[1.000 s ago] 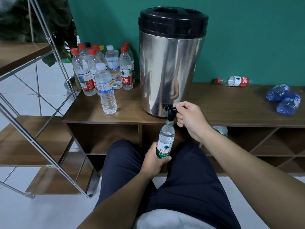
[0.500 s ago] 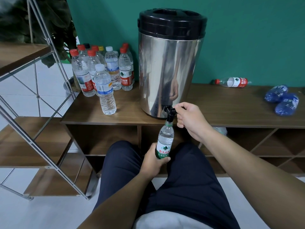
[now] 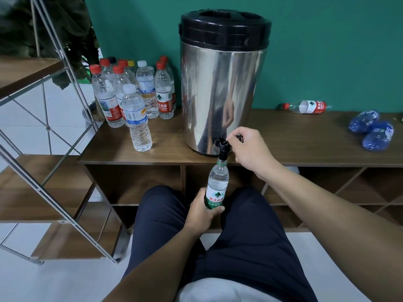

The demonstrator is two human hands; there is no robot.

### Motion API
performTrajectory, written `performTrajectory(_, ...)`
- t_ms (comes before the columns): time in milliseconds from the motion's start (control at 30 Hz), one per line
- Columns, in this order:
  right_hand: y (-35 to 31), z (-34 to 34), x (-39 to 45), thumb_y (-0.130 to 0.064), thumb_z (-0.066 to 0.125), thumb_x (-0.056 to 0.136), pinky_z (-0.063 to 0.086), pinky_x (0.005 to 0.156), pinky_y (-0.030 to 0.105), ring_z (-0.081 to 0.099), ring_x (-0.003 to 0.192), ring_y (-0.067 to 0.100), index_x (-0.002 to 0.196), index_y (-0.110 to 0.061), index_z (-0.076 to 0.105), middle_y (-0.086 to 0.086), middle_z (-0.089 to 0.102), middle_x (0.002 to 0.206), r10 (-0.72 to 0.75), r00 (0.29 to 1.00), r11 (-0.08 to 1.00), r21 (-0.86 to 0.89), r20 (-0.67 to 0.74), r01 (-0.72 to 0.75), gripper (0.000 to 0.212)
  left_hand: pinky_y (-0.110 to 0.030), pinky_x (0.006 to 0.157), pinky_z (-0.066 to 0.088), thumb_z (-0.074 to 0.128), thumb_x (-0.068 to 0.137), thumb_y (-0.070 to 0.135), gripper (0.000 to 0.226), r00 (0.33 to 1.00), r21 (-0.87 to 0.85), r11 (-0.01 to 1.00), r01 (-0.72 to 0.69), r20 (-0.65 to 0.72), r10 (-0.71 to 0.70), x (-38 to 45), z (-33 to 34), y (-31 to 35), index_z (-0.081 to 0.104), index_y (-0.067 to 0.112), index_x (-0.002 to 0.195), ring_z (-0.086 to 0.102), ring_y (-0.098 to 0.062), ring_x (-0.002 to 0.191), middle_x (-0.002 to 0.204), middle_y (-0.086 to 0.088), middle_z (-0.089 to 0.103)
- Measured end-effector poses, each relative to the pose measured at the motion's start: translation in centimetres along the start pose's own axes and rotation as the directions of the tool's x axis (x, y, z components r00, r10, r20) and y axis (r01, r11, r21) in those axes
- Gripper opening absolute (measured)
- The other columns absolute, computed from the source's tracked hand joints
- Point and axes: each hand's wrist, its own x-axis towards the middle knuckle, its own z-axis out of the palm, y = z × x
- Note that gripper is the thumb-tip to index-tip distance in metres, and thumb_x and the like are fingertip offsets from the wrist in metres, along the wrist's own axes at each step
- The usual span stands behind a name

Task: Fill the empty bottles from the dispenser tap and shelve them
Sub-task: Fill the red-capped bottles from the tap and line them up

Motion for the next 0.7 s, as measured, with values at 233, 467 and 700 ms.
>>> performTrajectory(233, -1.6, -0.4, -0.7, -0.019, 0.061, 0.106, 0.042, 0.057, 0.019, 0.059, 0.059, 0.003, 0.091, -0.021, 0.073, -0.007, 0.070, 0.075, -0.132, 0.991, 0.967, -0.222, -0.016, 0.125, 0.020, -0.031, 0.097, 0.064, 0.098, 0.084, 0.018, 0.062, 1.000, -0.001, 1.000, -0.001, 0.002, 0.001, 0.1, 0.0, -0.3, 0.064, 0.030, 0.135, 0.074, -0.002, 0.114, 0.123, 0.012, 0.077)
performTrajectory(467, -1.9, -1.1, -1.2, -0.061, 0.062, 0.104, 0.036, 0.060, 0.033, 0.041, 0.055, 0.011, 0.080, -0.010, 0.066, -0.005, 0.048, 0.057, -0.132, 0.990, 0.989, 0.074, 0.059, 0.127, 0.057, -0.030, 0.098, 0.063, 0.098, 0.084, 0.019, 0.062, 1.000, -0.005, 1.000, -0.002, 0.006, 0.002, 0.2, 0.0, -0.3, 0.064, 0.030, 0.135, 0.074, -0.001, 0.113, 0.122, 0.014, 0.078)
performTrajectory(700, 4.1, -2.9, 0.9, -0.046, 0.069, 0.105, 0.060, 0.086, 0.044, 0.067, 0.084, 0.018, 0.106, -0.024, 0.077, -0.006, 0.072, 0.087, -0.134, 0.991, 0.873, -0.475, -0.017, 0.109, 0.024, -0.025, 0.091, 0.062, 0.097, 0.085, 0.013, 0.062, 0.999, -0.029, 0.999, 0.030, 0.017, -0.030, 0.2, -0.1, -0.2, 0.063, 0.027, 0.135, 0.075, -0.007, 0.113, 0.122, 0.009, 0.078)
